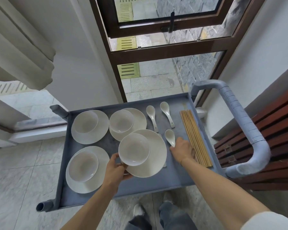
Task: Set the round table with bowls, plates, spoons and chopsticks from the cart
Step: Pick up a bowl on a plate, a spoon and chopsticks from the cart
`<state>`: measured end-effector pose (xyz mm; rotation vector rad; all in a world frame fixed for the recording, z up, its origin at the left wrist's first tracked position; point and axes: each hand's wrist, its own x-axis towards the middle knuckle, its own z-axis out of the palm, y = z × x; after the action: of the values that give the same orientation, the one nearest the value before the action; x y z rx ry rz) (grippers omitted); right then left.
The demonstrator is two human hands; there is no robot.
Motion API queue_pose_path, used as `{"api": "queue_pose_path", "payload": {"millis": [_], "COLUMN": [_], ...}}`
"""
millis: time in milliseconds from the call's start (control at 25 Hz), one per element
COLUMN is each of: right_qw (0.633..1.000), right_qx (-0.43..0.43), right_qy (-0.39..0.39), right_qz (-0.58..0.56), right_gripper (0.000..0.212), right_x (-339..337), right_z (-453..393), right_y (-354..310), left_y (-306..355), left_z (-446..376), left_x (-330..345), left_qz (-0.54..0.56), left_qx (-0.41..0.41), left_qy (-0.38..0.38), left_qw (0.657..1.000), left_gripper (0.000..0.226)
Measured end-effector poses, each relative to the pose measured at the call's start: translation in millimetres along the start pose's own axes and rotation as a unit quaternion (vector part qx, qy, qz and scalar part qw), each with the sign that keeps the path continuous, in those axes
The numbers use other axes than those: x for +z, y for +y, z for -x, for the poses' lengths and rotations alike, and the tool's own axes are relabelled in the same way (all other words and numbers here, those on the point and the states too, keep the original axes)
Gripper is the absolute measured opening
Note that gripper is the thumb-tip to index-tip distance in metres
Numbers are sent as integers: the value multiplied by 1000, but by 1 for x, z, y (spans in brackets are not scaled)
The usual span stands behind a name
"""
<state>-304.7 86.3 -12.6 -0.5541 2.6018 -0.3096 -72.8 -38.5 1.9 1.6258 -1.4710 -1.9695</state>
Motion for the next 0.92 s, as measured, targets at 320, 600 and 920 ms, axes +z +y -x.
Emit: {"api": "queue_pose_path", "payload": {"millis": [320, 600, 920], "right_qw": [997, 990, 988], "right_qx": [32, 78, 87], "right_qy": [44, 114, 123], "right_qz": [-48, -30, -40], "right_gripper": [17, 21, 22], "right_x": [-13, -17, -13], "right_z": [-8, -12, -11], "right_y": [15, 45, 42], "left_y": [11, 20, 22], "left_z": [-7, -11, -13], "left_x": [13, 23, 15], "left_qz": [20, 16, 15], "left_qx": [18, 21, 24], "left_qy": [-11, -22, -19], "left_qw": [1000, 999, 999], "left_gripper": [45, 50, 49]}}
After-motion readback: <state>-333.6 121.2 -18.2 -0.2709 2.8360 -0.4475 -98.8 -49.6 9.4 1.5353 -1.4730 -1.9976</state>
